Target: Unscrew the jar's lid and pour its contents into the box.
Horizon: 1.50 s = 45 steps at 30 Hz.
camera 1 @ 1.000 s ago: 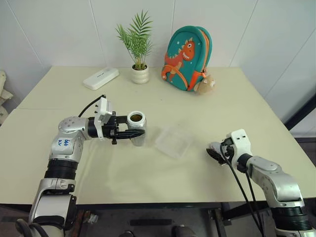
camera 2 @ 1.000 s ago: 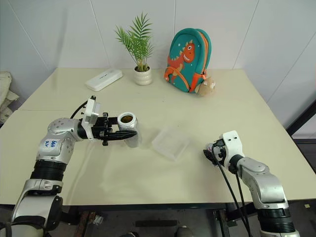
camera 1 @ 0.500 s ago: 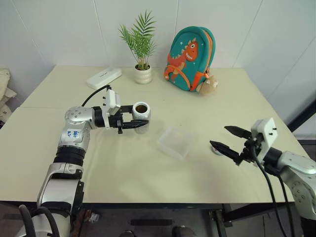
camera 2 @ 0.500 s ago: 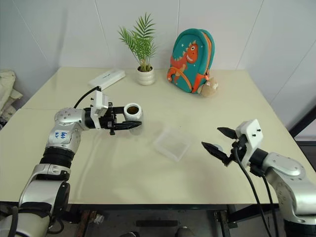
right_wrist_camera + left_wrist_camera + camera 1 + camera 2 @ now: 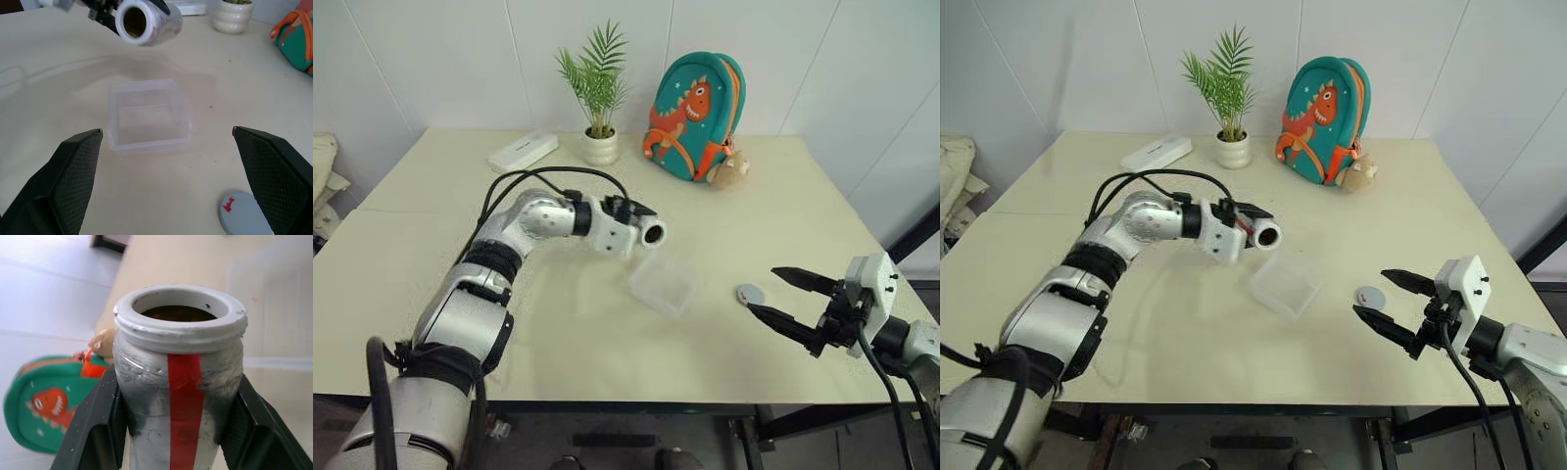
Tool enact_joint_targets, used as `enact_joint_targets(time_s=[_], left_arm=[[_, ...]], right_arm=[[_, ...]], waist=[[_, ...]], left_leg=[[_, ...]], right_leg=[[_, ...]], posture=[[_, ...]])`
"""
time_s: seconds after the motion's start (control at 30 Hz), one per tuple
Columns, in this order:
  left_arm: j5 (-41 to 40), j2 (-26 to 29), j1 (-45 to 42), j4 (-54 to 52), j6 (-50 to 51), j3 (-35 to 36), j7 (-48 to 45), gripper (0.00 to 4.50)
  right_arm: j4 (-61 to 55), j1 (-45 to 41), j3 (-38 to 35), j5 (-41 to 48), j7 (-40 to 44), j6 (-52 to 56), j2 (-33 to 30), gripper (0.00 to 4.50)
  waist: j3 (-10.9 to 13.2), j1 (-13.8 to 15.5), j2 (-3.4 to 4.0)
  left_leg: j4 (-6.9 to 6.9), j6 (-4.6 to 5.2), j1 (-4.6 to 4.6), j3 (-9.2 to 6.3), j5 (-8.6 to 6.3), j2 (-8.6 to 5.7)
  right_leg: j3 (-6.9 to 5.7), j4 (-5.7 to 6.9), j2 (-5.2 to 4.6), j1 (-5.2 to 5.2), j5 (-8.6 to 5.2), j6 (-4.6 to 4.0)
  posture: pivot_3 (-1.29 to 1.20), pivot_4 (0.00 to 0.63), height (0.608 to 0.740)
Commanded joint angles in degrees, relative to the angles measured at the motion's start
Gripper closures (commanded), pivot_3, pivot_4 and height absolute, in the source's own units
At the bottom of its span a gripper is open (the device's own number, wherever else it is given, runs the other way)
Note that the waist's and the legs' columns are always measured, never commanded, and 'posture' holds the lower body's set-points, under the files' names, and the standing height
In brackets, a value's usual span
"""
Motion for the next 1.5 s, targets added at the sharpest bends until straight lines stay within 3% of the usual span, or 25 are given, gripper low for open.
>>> enact_joint_targets(time_s=[0.03, 0.13, 0.3, 0.53, 0.87, 1.1, 1.2, 1.27, 1.4, 1.5], left_arm=[[21.1, -0.2, -6.4, -2.0, 5.0, -13.4, 28.4, 2.49], [36.7, -2.2, -9.9, -2.4, 16.1, -26.7, 49.1, 2.49], [44.7, -5.0, -11.7, -1.3, 24.6, -35.0, 64.5, 2.49], [49.8, -5.5, -11.3, -1.6, 31.6, -40.9, 71.9, 2.49], [47.1, -4.6, -11.0, -1.7, 34.1, -38.9, 72.2, 2.49], [20.1, -2.7, -9.2, 5.2, 13.8, -19.9, 47.6, 2.49], [2.1, -2.6, -5.2, 8.2, 10.6, -6.8, 27.3, 2.49], [-6.7, -2.6, -2.4, 8.0, 10.8, -0.3, 16.6, 2.49], [-26.7, -5.4, 3.8, 5.2, 21.2, 14.8, -3.8, 2.49], [-44.0, -8.3, 7.9, 2.1, 34.9, 28.6, -15.4, 2.49]], right_arm=[[-2.3, 0.2, -0.4, 0.3, -1.5, -1.0, 0.1, 0.04], [-2.4, -0.4, 0.3, 0.4, -2.7, -0.7, 0.1, 0.04], [-2.1, -1.2, 1.9, 0.1, -3.9, -0.9, 0.1, 0.04], [-0.9, -3.2, 3.4, -0.2, -4.8, -0.8, -0.4, 0.04], [1.0, -5.8, 4.9, -1.3, -4.7, -1.0, -0.8, 0.04], [1.1, -6.3, 4.0, -0.7, -3.8, -0.3, -1.8, 0.04], [1.7, -6.9, 3.6, 0.0, -2.6, 0.3, -3.1, 0.04], [2.3, -7.4, 3.7, 0.3, -1.9, 0.5, -3.8, 0.04], [3.8, -9.6, 4.8, 0.0, -0.8, 0.8, -4.6, 0.04], [5.0, -11.8, 6.0, -0.2, 0.1, 1.4, -5.0, 0.04]], waist=[[0.1, 0.0, -0.10], [0.1, 0.0, -0.24], [0.2, 0.0, -0.39], [0.2, 0.2, -0.39], [0.2, 1.7, -0.39], [0.2, 1.6, -0.39], [0.2, 1.6, -0.34], [0.2, 1.5, -0.32], [0.2, 1.5, -0.33], [0.2, 1.4, -0.34]], left_leg=[[0.01, -0.02, -0.01, 0.01, -0.02, 0.00], [0.01, -0.11, 0.00, 0.05, -0.11, -0.01], [-0.04, -0.13, -0.01, 0.12, -0.22, -0.01], [-0.05, -0.09, -0.04, 0.21, -0.31, -0.01], [-0.01, -0.09, 0.05, 0.39, -0.31, -0.01], [0.09, -0.09, 0.08, 0.50, -0.31, -0.01], [0.12, -0.09, 0.11, 0.54, -0.31, -0.01], [0.22, -0.08, 0.13, 0.60, -0.31, 0.00], [0.48, -0.02, 0.10, 0.60, -0.33, 0.00], [0.82, 0.07, 0.09, 0.59, -0.38, 0.00]], right_leg=[[0.02, -0.03, 0.00, 0.00, 0.00, 0.02], [0.06, -0.04, 0.00, -0.01, -0.06, 0.10], [0.10, -0.03, 0.00, -0.08, -0.14, 0.12], [0.15, 0.04, 0.00, -0.16, -0.24, 0.12], [0.32, 0.18, 0.01, -0.18, -0.24, 0.12], [0.40, 0.30, 0.00, -0.20, -0.24, 0.13], [0.44, 0.33, 0.01, -0.19, -0.24, 0.13], [0.47, 0.39, 0.01, -0.18, -0.24, 0.12], [0.49, 0.59, 0.03, -0.18, -0.22, 0.13], [0.51, 0.85, 0.04, -0.15, -0.22, 0.14]], posture=[[0.00, 0.150, 0.740], [0.00, 0.150, 0.740], [0.00, 0.150, 0.740], [0.00, 0.150, 0.740], [0.00, 0.150, 0.740], [0.00, 0.150, 0.740], [0.00, 0.150, 0.740], [0.00, 0.150, 0.740], [0.00, 0.150, 0.740], [0.00, 0.150, 0.740]])
